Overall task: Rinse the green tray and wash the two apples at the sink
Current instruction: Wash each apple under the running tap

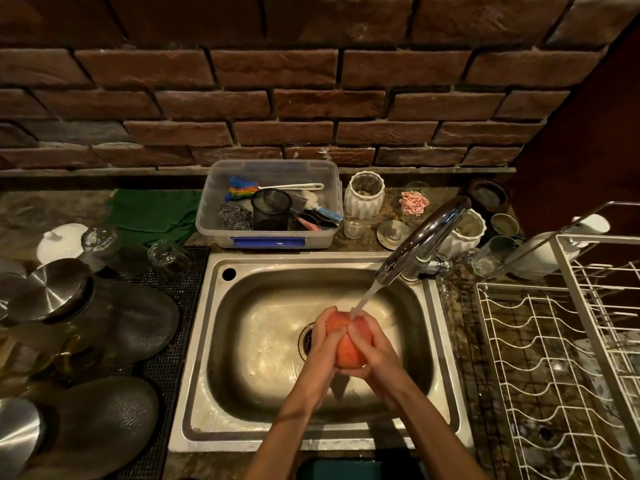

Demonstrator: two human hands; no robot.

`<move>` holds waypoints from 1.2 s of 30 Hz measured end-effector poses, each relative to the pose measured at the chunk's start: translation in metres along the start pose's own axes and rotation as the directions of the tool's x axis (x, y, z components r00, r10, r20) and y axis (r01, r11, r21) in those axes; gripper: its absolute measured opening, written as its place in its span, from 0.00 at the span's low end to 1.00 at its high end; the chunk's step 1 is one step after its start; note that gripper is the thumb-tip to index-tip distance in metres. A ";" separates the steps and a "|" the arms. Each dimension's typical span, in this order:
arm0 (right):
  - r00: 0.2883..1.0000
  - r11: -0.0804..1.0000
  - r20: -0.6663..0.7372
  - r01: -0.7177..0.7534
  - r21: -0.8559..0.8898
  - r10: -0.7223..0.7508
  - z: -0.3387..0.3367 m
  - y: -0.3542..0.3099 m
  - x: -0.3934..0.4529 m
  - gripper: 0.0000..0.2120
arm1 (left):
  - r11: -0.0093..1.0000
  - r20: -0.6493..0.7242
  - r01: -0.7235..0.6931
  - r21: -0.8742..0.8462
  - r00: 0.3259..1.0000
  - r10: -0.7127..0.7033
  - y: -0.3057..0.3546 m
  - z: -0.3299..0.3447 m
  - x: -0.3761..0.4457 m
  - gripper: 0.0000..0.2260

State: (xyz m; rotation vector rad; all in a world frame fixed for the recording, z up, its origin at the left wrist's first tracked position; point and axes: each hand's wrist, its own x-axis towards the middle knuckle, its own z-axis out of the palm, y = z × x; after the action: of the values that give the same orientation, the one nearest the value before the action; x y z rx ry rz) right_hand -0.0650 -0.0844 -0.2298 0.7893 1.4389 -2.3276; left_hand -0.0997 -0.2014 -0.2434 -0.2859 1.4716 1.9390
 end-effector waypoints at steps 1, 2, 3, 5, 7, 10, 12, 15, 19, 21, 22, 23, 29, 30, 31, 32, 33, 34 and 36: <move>1.000 1.000 0.030 0.001 0.003 -0.001 -0.003 0.001 0.000 0.23 | 1.000 -0.002 -0.001 0.010 1.000 0.001 0.000 -0.003 0.000 0.18; 0.998 1.000 0.060 -0.002 0.010 0.002 -0.006 0.003 -0.001 0.26 | 1.000 0.005 0.010 0.019 1.000 -0.010 0.001 -0.005 0.001 0.20; 0.996 1.000 0.086 -0.007 0.023 0.005 -0.009 0.004 -0.001 0.28 | 0.999 0.029 0.025 0.034 0.999 -0.026 0.003 -0.008 0.001 0.24; 0.992 0.998 0.125 -0.016 0.063 0.008 -0.015 0.005 -0.001 0.31 | 0.996 0.098 0.054 0.075 0.993 -0.061 0.008 -0.012 0.002 0.32; 0.992 0.997 0.124 -0.008 0.081 -0.003 -0.015 0.007 -0.002 0.32 | 0.983 0.133 0.052 0.177 0.988 -0.076 0.015 -0.014 0.003 0.32; 0.998 0.998 0.011 0.058 0.031 -0.058 -0.008 0.012 -0.004 0.30 | 0.963 0.136 -0.007 0.270 0.990 -0.031 0.018 -0.017 0.004 0.27; 0.994 0.995 -0.057 0.099 0.024 -0.097 -0.001 0.017 -0.006 0.29 | 0.952 0.113 -0.073 0.298 0.993 0.041 0.018 -0.017 0.003 0.25; 0.993 0.976 -0.086 0.097 0.196 -0.081 0.006 0.017 -0.004 0.27 | 0.900 0.109 -0.192 0.391 0.981 0.162 0.013 -0.014 0.001 0.32; 0.992 0.968 -0.126 0.061 0.245 -0.030 0.008 0.008 0.003 0.20 | 0.827 0.112 -0.262 0.497 0.965 0.238 0.005 -0.014 0.000 0.31; 0.990 0.986 -0.135 0.070 0.152 -0.049 0.006 0.007 0.005 0.17 | 0.882 0.063 -0.193 0.430 0.981 0.183 0.002 -0.015 0.001 0.28; 0.988 0.989 -0.133 0.090 0.114 -0.075 0.005 0.008 0.005 0.16 | 0.932 0.018 -0.128 0.340 0.991 0.129 -0.001 -0.015 0.002 0.27; 0.986 0.990 -0.136 0.111 0.090 -0.098 0.003 0.011 0.005 0.16 | 0.970 -0.019 -0.073 0.232 0.997 0.080 -0.002 -0.015 0.003 0.25; 0.974 0.983 -0.133 0.178 -0.042 -0.182 -0.007 0.024 -0.001 0.26 | 0.979 -0.020 0.052 -0.197 0.998 -0.057 -0.006 -0.010 0.010 0.18; 0.975 0.981 -0.121 0.179 -0.073 -0.186 -0.009 0.024 -0.001 0.27 | 0.972 0.001 0.065 -0.227 0.998 -0.066 -0.007 -0.011 0.011 0.17; 0.976 0.979 -0.111 0.174 -0.104 -0.185 -0.010 0.023 -0.002 0.27 | 0.971 0.023 0.083 -0.226 0.997 -0.080 -0.008 -0.012 0.009 0.17; 0.977 0.975 -0.107 0.170 -0.141 -0.185 -0.011 0.021 -0.002 0.25 | 0.973 0.042 0.094 -0.208 0.995 -0.087 -0.009 -0.012 0.008 0.16; 0.976 0.970 -0.112 0.167 -0.175 -0.188 -0.011 0.020 -0.001 0.22 | 0.978 0.048 0.093 -0.185 0.995 -0.085 -0.010 -0.012 0.007 0.16; 0.973 0.968 -0.134 0.162 -0.192 -0.189 -0.010 0.020 -0.001 0.20 | 0.982 0.047 0.096 -0.164 0.995 -0.090 -0.012 -0.013 0.005 0.16; 0.958 0.975 -0.219 0.150 -0.163 -0.184 -0.006 0.023 0.000 0.16 | 0.991 0.050 0.098 -0.092 0.994 -0.094 -0.017 -0.014 0.002 0.19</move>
State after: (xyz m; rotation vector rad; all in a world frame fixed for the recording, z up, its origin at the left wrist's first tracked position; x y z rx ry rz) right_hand -0.0517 -0.0893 -0.2488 0.9593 1.8173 -2.2770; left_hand -0.0940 -0.2111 -0.2621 -0.3463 1.3158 1.9281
